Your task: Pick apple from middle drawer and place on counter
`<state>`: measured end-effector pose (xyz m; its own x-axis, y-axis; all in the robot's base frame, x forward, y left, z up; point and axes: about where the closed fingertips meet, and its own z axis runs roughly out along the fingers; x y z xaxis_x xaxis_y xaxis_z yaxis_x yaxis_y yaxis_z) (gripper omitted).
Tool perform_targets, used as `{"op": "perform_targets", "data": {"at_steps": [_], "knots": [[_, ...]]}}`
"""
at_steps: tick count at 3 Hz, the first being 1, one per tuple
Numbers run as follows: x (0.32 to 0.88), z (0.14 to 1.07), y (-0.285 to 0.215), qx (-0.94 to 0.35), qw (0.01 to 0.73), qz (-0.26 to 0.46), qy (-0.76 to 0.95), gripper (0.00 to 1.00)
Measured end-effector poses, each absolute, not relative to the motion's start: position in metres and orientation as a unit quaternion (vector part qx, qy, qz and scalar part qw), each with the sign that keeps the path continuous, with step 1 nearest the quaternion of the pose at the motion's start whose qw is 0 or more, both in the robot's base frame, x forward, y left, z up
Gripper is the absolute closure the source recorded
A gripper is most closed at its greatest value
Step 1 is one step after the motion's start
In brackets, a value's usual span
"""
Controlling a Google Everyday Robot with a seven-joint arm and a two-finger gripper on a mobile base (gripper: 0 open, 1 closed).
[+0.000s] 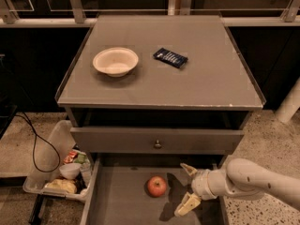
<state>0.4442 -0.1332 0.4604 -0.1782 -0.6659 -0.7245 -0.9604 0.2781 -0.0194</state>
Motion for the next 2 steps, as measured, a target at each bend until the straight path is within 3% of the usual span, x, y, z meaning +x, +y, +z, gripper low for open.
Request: {"op": "perform_targets", "data": {"at_steps": [2], "knots": [[0.469,0.418,-0.099,-0.562,0.336,0.273,0.705,0.0]]}}
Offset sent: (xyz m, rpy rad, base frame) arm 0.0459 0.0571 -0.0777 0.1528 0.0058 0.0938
